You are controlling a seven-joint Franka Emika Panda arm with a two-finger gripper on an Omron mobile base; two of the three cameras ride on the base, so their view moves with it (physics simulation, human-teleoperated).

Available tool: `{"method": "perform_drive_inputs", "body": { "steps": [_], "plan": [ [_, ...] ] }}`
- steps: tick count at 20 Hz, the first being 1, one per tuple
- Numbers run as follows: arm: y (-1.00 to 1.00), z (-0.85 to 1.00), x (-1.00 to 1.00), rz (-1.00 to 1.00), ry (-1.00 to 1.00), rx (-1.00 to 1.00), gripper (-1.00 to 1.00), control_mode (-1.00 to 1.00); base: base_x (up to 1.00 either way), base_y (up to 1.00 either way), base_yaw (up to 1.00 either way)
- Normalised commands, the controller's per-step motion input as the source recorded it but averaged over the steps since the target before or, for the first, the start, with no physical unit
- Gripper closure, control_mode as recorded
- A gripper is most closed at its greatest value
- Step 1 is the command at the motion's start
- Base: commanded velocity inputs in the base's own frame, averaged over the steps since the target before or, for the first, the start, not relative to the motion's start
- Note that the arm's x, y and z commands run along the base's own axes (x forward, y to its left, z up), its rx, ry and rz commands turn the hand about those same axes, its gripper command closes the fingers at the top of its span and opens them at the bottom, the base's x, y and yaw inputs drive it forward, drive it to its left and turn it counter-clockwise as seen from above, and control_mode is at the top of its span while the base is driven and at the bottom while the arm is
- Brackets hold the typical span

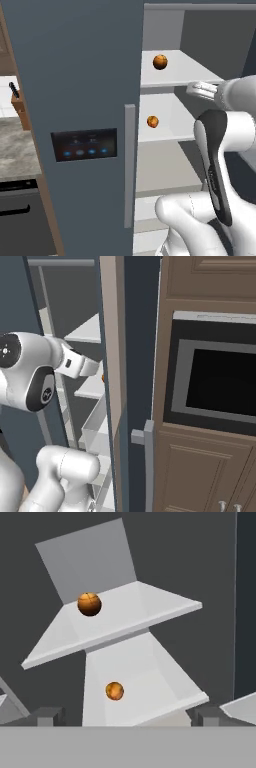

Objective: Retrieve the orange and peach from the fridge and place them into the bowl on the dining table.

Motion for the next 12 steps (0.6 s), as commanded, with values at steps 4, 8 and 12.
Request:
{"method": "perform_drive_inputs", "body": {
  "steps": [4, 8, 12],
  "plan": [
    [0.0, 0.11, 0.03, 0.16, 0.0, -0.01, -1.0, -1.0, 0.0, 0.0, 0.0],
    [0.04, 0.14, 0.0, 0.2, 0.0, -0.01, -1.0, -1.0, 0.0, 0.0, 0.0],
    [0.25, 0.12, 0.26, 0.18, 0.0, -0.04, -1.0, -1.0, 0.0, 0.0, 0.0]
  ]
}}
